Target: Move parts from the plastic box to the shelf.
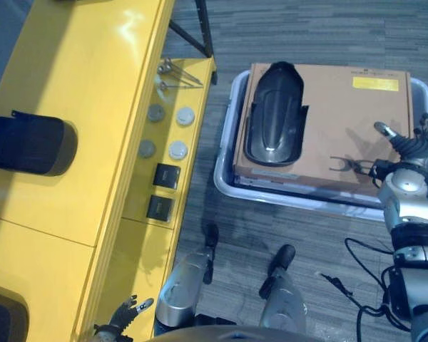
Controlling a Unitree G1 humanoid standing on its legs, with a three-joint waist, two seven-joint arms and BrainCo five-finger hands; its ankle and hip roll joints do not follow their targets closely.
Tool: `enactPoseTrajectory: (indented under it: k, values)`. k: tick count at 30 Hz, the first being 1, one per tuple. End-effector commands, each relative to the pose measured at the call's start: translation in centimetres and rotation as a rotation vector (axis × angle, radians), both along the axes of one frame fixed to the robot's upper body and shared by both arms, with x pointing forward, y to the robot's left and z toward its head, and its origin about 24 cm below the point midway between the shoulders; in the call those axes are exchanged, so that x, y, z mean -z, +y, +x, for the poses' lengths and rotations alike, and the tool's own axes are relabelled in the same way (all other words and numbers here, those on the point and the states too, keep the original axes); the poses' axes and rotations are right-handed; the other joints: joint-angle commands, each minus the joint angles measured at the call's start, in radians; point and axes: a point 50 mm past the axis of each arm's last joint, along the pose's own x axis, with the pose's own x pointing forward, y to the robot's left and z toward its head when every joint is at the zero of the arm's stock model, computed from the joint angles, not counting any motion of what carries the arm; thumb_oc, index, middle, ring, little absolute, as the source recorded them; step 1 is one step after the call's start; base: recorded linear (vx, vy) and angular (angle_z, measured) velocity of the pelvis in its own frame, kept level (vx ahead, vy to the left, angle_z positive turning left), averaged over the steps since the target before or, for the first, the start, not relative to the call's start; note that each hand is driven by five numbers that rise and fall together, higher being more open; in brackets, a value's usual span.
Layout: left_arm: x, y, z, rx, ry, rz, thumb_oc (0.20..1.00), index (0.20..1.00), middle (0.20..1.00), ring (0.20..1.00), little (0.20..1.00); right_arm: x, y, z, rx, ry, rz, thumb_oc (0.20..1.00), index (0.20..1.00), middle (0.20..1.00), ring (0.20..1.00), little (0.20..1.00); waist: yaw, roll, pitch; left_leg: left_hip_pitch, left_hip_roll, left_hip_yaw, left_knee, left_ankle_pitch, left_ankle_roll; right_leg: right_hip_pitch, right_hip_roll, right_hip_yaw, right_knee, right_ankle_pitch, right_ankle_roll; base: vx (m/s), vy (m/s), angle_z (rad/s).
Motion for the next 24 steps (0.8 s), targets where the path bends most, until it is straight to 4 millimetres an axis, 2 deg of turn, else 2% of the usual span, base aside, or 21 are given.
enactPoseTrajectory:
  k: [1, 4, 8, 14, 15, 24]
  values:
    - [0.2, 1.8, -2.3, 0.013, 0.078, 0.047, 1.0, 1.0, 1.0, 1.0, 1.0, -3.8, 0.0, 0.1, -0.021, -0.16, -0.062, 1.0, 1.0, 1.0, 1.0, 1.0, 0.017, -0.003, -0.041, -0.047, 0.023, -0.075, 0.019, 0.019, -0.051, -0.002, -0.002, -0.028, 0.119, -0.095, 0.023, 0.0, 0.022, 0.18]
    - [0.2, 1.8, -2.5, 0.02, 0.088, 0.039, 1.0, 1.0, 1.0, 1.0, 1.0, -4.7, 1.4, 1.0, -0.062, -0.172, -0.079, 1.0, 1.0, 1.0, 1.0, 1.0, 0.031, -0.002, -0.044, -0.041, 0.017, -0.084, 0.009, 0.019, -0.049, 0.009, -0.004, -0.036, 0.111, -0.097, 0.025, 0.01, 0.033, 0.21]
    - [0.2, 2.0, -2.8, 0.013, 0.095, 0.037, 1.0, 1.0, 1.0, 1.0, 1.0, -4.6, 2.6, 1.7, -0.093, -0.139, -0.089, 1.0, 1.0, 1.0, 1.0, 1.0, 0.044, -0.003, -0.048, -0.037, 0.014, -0.091, 0.007, 0.019, -0.049, 0.02, -0.005, -0.042, 0.105, -0.099, 0.026, 0.01, 0.015, 0.06]
    - [0.3, 2.1, -3.5, 0.015, 0.114, 0.041, 1.0, 1.0, 1.0, 1.0, 1.0, -2.8, 3.9, 2.9, -0.133, -0.029, -0.092, 1.0, 1.0, 1.0, 1.0, 1.0, 0.071, -0.002, -0.058, -0.022, 0.01, -0.106, -0.003, 0.02, -0.049, 0.052, -0.009, -0.063, 0.091, -0.1, 0.028, 0.03, 0.023, 0.14]
    - [0.3, 2.2, -3.6, 0.019, 0.118, 0.043, 1.0, 1.0, 1.0, 1.0, 1.0, -1.8, 4.4, 3.3, -0.149, 0.03, -0.095, 1.0, 1.0, 1.0, 1.0, 1.0, 0.082, 0.0, -0.056, -0.023, 0.008, -0.111, -0.004, 0.022, -0.048, 0.057, -0.012, -0.07, 0.091, -0.1, 0.029, 0.01, 0.043, 0.19]
    - [0.3, 2.3, -3.4, 0.023, 0.105, 0.046, 1.0, 1.0, 1.0, 1.0, 1.0, 1.4, 4.6, 3.9, -0.144, 0.214, -0.13, 1.0, 1.0, 1.0, 1.0, 1.0, 0.112, -0.005, -0.041, -0.042, 0.001, -0.127, -0.003, 0.026, -0.047, 0.058, -0.016, -0.088, 0.083, -0.094, 0.033, -0.02, 0.016, 0.07]
